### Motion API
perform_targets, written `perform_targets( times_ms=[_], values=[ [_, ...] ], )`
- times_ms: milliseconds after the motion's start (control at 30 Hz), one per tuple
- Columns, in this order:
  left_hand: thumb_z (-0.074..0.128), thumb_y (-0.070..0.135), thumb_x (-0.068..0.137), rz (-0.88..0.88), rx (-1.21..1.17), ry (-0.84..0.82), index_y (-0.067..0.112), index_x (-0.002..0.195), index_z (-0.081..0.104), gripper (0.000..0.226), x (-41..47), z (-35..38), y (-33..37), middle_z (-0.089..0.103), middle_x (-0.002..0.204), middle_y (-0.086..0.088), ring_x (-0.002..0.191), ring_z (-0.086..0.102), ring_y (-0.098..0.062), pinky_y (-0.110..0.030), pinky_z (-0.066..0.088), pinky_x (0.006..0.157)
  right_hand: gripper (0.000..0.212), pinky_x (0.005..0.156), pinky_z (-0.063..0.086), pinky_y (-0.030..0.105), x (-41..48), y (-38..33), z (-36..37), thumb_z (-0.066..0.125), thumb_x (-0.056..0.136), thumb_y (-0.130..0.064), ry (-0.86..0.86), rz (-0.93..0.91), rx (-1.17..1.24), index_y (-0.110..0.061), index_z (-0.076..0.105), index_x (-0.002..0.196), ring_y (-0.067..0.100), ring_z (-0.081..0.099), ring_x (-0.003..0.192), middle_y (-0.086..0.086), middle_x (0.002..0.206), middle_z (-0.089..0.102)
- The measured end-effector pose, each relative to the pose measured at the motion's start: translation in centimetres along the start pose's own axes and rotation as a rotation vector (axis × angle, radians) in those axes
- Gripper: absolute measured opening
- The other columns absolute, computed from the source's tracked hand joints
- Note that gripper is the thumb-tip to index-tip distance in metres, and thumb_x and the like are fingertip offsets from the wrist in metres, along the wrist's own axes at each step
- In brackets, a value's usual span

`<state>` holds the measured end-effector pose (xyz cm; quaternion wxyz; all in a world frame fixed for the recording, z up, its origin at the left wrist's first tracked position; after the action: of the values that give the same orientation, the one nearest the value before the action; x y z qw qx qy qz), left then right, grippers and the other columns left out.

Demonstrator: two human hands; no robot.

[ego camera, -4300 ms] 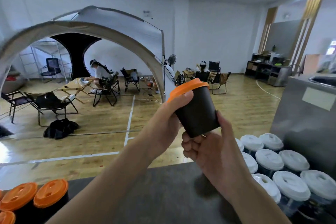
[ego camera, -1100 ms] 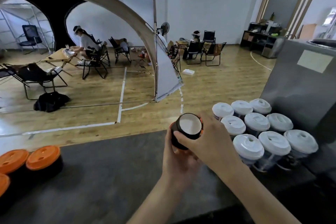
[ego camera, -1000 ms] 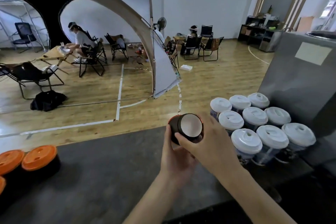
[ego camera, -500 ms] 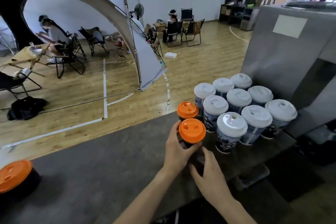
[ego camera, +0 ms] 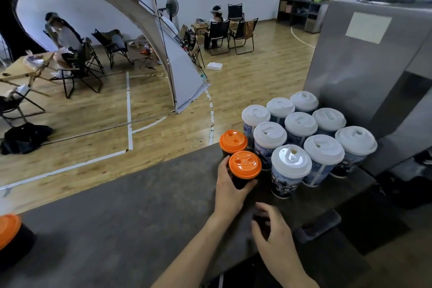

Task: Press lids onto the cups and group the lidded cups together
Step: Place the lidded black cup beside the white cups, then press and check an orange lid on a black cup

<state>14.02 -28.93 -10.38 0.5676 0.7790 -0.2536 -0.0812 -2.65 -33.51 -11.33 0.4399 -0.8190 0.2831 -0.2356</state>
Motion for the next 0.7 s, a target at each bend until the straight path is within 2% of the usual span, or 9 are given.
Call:
perform_targets(
  times_ms=[133,200,267,400,467,533,600,700],
  values=[
    [0.091,0.027,0.076,-0.054,0.0,-0.021,0.022,0.154,0.032,0.098,-1.4,-1.2,-1.0,0.043,0.149,0.009,0.134,0.046,-0.003,-0.008,0.037,0.105,0.045,0.091,0.046,0.013,0.1,-0.4,0.4,0.072,0.086,-0.003,-0.011,-0.052,0.002,-0.029,0.06,0.121,0.0,0.06,0.109,-0.015,0.115,0.062],
    [0.086,0.024,0.083,-0.059,0.036,-0.016,0.026,0.151,0.033,0.086,-2.9,-3.2,-1.5,0.043,0.145,0.011,0.129,0.047,0.004,-0.006,0.039,0.102,0.042,0.089,0.046,0.009,0.3,-1.0,0.8,0.072,0.085,0.002,-0.032,-0.084,0.011,-0.022,0.064,0.118,-0.001,0.062,0.107,-0.01,0.114,0.065],
    [0.081,0.024,0.088,-0.044,0.083,0.006,0.03,0.145,0.036,0.072,-4.8,-6.3,-2.0,0.045,0.14,0.012,0.126,0.046,0.011,-0.011,0.041,0.106,0.041,0.088,0.044,0.004,0.7,-1.9,1.6,0.073,0.084,0.006,-0.069,-0.109,0.024,-0.019,0.065,0.115,-0.004,0.062,0.104,-0.005,0.111,0.066],
    [0.074,0.027,0.095,-0.107,0.145,0.122,0.02,0.142,0.046,0.056,-8.8,-14.6,-3.9,0.047,0.135,0.007,0.124,0.044,0.014,-0.008,0.039,0.105,0.04,0.086,0.048,0.008,1.9,-5.0,5.4,0.072,0.087,0.0,-0.232,-0.173,0.047,-0.028,0.061,0.114,-0.001,0.063,0.102,-0.007,0.109,0.064],
    [0.073,0.029,0.096,-0.148,0.179,0.206,0.019,0.142,0.047,0.053,-11.0,-18.9,-5.1,0.049,0.134,0.006,0.123,0.046,0.011,-0.011,0.041,0.105,0.034,0.085,0.051,0.019,2.1,-6.9,8.2,0.07,0.09,-0.004,-0.317,-0.22,0.047,-0.024,0.062,0.116,0.007,0.064,0.099,-0.005,0.109,0.063],
    [0.072,0.03,0.096,-0.193,0.2,0.277,0.019,0.14,0.049,0.051,-13.2,-22.6,-6.1,0.05,0.133,0.008,0.123,0.049,0.005,-0.017,0.044,0.106,0.029,0.088,0.047,0.03,2.0,-9.2,10.9,0.068,0.092,-0.007,-0.375,-0.295,0.028,-0.018,0.062,0.118,0.013,0.061,0.099,-0.003,0.109,0.062],
    [0.073,0.028,0.096,-0.233,0.245,0.354,0.018,0.138,0.051,0.049,-15.2,-25.8,-6.6,0.051,0.131,0.008,0.121,0.052,-0.002,-0.019,0.045,0.106,0.027,0.089,0.045,0.031,1.6,-11.2,13.7,0.065,0.095,-0.011,-0.444,-0.344,0.034,-0.019,0.06,0.12,0.014,0.059,0.101,-0.002,0.11,0.06],
    [0.077,0.024,0.091,-0.186,0.452,0.545,0.013,0.13,0.056,0.045,-16.7,-30.7,-6.4,0.055,0.127,0.001,0.12,0.053,-0.012,-0.027,0.043,0.106,0.028,0.09,0.045,0.029,0.4,-13.7,17.4,0.064,0.096,-0.015,-0.549,-0.424,0.055,-0.021,0.058,0.123,0.012,0.057,0.103,-0.005,0.111,0.058]
  ],
)
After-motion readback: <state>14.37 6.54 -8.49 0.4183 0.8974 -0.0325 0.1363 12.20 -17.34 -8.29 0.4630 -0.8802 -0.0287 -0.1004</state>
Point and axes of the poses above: each hand's wrist, its own x-axis towards the middle knuckle, its own z-axis out of the palm, y = z × x, the point moved 5 cm from there along x, towards the middle knuckle
